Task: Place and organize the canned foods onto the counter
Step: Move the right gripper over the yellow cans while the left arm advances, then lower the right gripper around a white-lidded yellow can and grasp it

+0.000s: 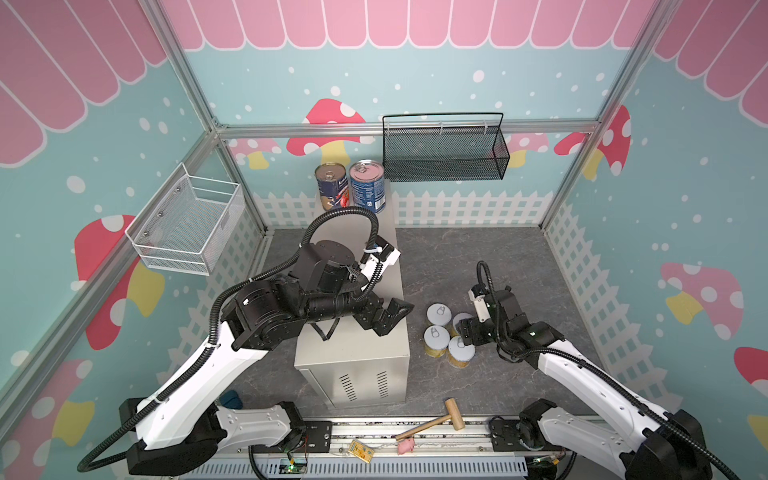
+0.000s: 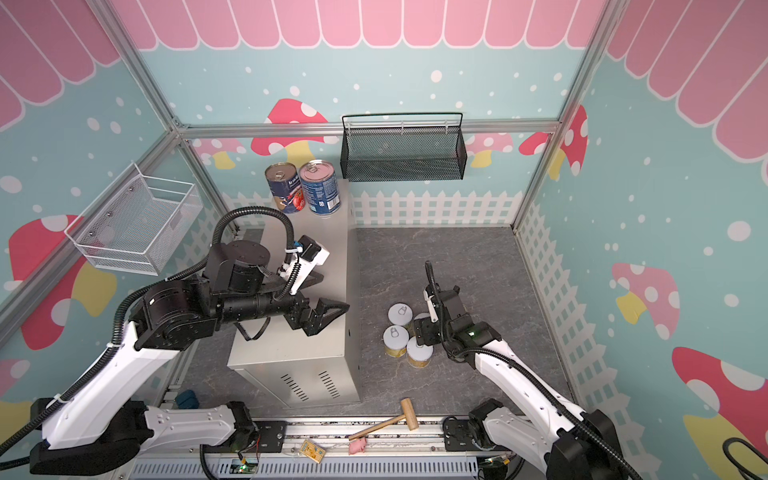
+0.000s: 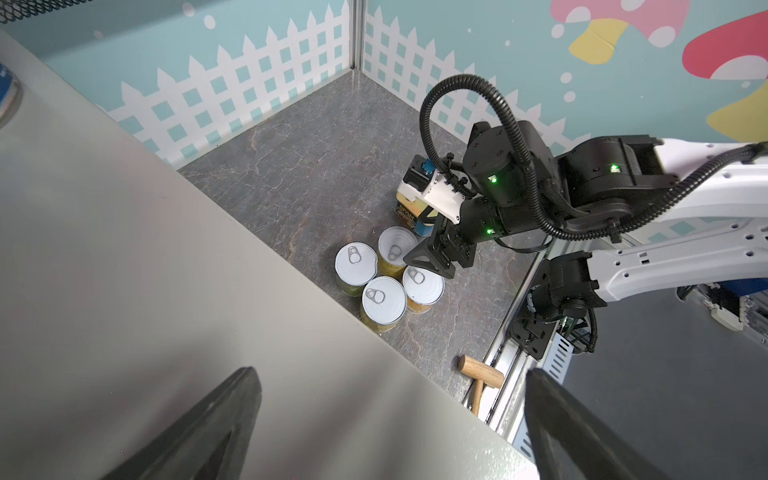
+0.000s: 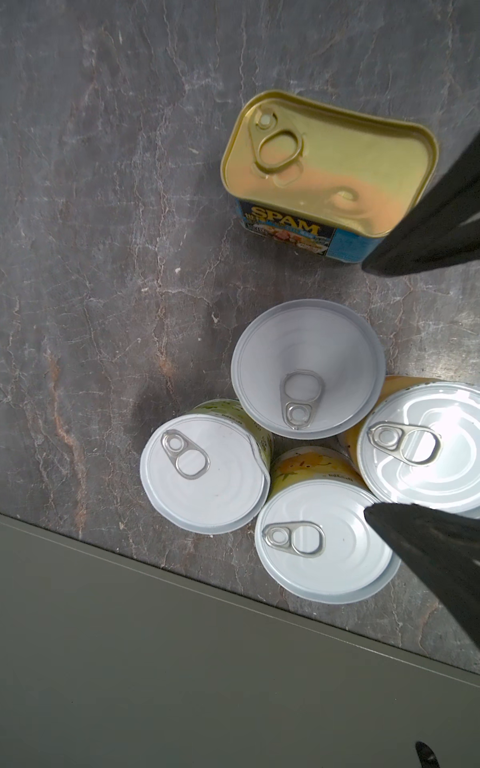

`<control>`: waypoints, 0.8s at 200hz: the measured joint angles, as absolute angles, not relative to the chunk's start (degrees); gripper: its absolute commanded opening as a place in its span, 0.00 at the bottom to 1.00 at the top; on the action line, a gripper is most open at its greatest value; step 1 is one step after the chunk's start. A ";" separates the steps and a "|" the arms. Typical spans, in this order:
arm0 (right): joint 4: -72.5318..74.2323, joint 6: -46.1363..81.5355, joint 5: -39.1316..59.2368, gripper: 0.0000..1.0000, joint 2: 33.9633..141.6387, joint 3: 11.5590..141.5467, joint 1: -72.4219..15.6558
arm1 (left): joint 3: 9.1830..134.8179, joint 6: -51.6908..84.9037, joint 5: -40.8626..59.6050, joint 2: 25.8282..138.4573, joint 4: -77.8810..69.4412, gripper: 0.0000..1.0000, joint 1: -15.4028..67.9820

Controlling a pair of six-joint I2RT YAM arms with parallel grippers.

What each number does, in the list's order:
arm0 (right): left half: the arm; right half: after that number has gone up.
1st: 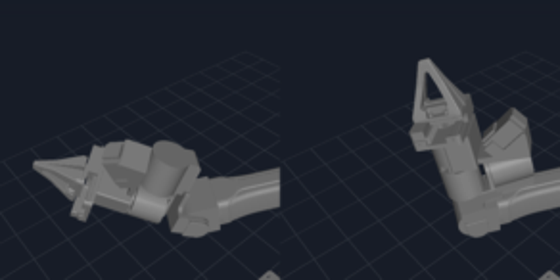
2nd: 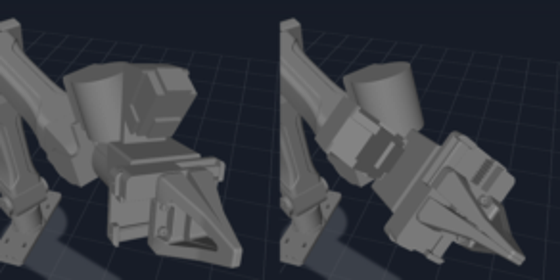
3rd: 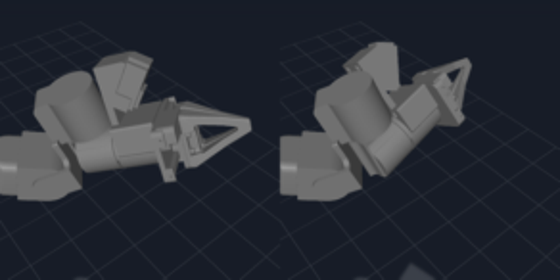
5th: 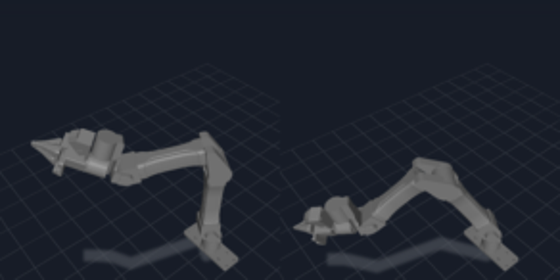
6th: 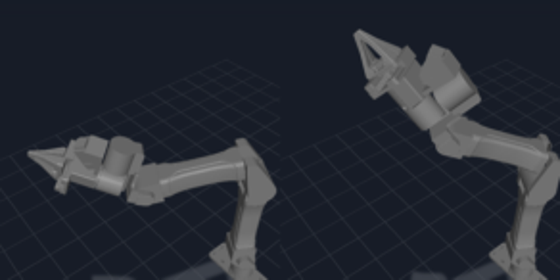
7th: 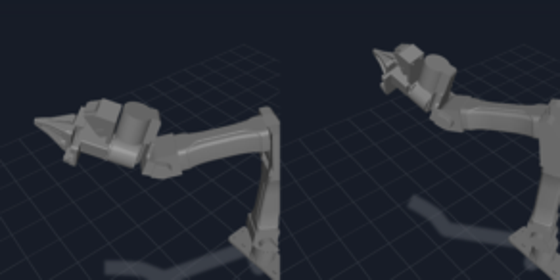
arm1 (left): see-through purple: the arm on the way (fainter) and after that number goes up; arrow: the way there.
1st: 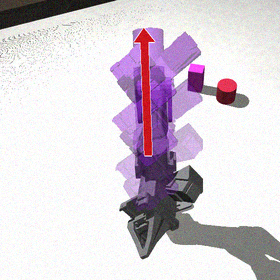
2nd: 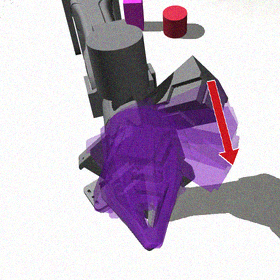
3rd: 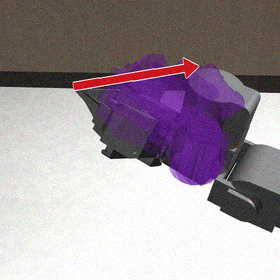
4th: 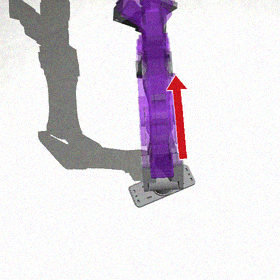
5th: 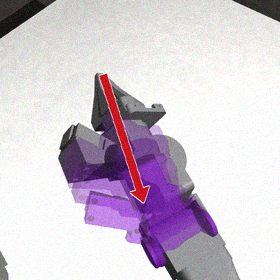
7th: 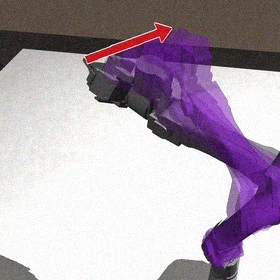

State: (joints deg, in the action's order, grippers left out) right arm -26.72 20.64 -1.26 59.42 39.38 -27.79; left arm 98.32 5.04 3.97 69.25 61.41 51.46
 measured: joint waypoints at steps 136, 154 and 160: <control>-19.51 21.54 -2.31 0.86 67.70 35.62 -27.79 | 102.87 3.14 5.76 71.64 62.57 0.99 51.92; -18.41 21.52 -2.59 0.84 68.97 35.62 -27.79 | 103.79 2.44 6.31 73.01 63.83 0.99 53.08; -18.11 21.54 -2.68 0.84 69.23 35.62 -27.79 | 104.03 2.22 6.35 73.49 64.36 0.99 53.54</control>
